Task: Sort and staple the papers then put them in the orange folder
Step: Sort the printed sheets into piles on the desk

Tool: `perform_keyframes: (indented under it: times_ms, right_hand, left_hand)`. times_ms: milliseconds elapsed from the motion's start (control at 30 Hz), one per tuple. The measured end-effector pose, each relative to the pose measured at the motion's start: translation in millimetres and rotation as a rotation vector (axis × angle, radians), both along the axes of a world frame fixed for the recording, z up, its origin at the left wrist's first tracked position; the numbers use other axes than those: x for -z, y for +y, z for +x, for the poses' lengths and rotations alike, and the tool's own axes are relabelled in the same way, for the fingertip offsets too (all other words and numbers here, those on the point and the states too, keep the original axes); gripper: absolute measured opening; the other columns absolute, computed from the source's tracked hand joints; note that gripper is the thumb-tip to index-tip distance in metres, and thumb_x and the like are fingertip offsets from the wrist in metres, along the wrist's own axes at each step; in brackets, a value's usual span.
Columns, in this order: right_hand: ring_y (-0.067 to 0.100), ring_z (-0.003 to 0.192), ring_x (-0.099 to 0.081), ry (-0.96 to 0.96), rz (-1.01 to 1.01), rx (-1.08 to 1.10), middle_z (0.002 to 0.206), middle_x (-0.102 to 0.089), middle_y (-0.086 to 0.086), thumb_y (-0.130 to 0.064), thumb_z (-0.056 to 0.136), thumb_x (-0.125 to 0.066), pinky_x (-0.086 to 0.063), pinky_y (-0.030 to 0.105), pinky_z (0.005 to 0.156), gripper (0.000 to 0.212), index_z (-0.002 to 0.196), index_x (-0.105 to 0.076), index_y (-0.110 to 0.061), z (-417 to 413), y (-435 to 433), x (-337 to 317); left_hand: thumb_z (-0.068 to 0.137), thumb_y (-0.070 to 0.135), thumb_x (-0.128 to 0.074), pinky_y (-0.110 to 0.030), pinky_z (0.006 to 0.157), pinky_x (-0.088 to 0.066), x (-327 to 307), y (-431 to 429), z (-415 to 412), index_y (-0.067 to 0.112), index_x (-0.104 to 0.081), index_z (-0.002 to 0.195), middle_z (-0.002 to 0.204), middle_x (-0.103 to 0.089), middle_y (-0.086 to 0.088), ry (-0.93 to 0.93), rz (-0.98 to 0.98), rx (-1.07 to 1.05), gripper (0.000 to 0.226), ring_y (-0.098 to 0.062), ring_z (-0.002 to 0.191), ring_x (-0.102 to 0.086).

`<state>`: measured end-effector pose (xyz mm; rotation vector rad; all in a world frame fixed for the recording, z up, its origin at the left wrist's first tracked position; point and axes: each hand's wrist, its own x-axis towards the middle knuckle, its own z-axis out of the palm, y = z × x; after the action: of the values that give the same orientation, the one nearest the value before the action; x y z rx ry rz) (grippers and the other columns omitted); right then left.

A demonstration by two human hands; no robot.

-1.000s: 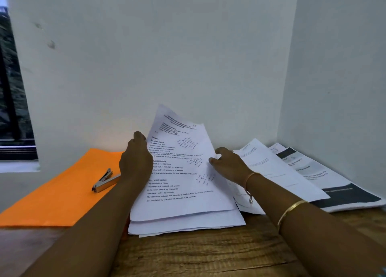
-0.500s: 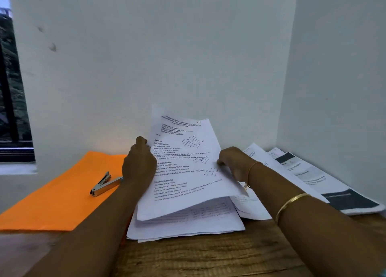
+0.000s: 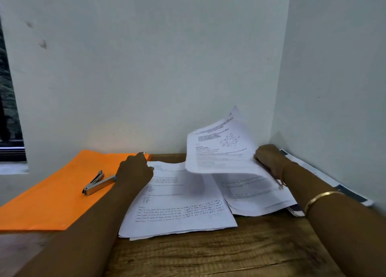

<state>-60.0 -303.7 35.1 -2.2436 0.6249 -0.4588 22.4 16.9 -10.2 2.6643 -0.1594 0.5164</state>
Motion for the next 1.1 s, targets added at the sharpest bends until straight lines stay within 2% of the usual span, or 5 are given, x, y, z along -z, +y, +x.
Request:
perform_keyframes:
  times_ms: [133, 300, 400, 633, 1100]
  right_hand:
    - [0.031, 0.083, -0.054, 0.029, -0.167, 0.031, 0.087, -0.055, 0.016, 0.003, 0.088, -0.042, -0.039, 0.033, 0.069, 0.015, 0.081, -0.055, 0.001, -15.8, -29.0, 12.0]
    - [0.031, 0.12, -0.048, 0.1, -0.281, 0.051, 0.131, -0.052, 0.016, -0.001, 0.089, -0.04, -0.036, 0.032, 0.098, 0.041, 0.127, -0.053, -0.002, -31.7, -45.2, 17.9]
    - [0.032, 0.119, -0.05, 0.099, -0.327, 0.067, 0.131, -0.054, 0.017, -0.002, 0.09, -0.04, -0.038, 0.032, 0.098, 0.042, 0.13, -0.052, -0.008, -34.2, -46.7, 21.8]
    - [0.028, 0.097, -0.052, 0.106, -0.455, 0.042, 0.117, -0.06, 0.015, -0.005, 0.09, -0.042, -0.036, 0.028, 0.08, 0.026, 0.112, -0.057, -0.005, -30.5, -35.0, 33.1]
    - [0.028, 0.121, -0.046, 0.213, -0.998, 0.08, 0.133, -0.043, 0.009, -0.022, 0.091, -0.045, -0.04, 0.04, 0.094, 0.057, 0.143, -0.023, -0.017, -17.3, -34.3, 55.0]
  left_hand:
    - [0.09, 0.034, -0.059, -0.031, 0.081, -0.041, 0.5, -0.3, -0.8, 0.008, -0.049, 0.116, 0.116, -0.058, -0.01, 0.07, 0.071, 0.007, 0.038, -0.026, 0.106, -0.054]
    - [0.089, 0.022, -0.059, -0.027, 0.066, -0.035, 1.7, -0.6, -3.5, 0.006, -0.042, 0.116, 0.104, -0.057, -0.008, 0.086, 0.057, -0.024, 0.035, -0.021, 0.089, -0.052]
    - [0.087, 0.026, -0.062, -0.028, 0.063, -0.035, 1.1, 1.9, -4.5, 0.005, -0.041, 0.113, 0.087, -0.052, -0.002, 0.088, 0.069, -0.034, 0.039, -0.021, 0.084, -0.052]
    - [0.084, 0.025, -0.068, -0.029, 0.07, -0.037, 3.2, 1.1, -1.8, 0.005, -0.041, 0.118, 0.114, -0.057, -0.011, 0.136, 0.087, -0.05, 0.047, -0.026, 0.104, -0.056]
    - [0.092, 0.014, -0.053, -0.027, 0.068, -0.033, 5.5, 3.9, 5.5, 0.01, -0.054, 0.105, 0.105, -0.06, -0.006, 0.006, 0.017, -0.06, 0.013, -0.022, 0.093, -0.055]
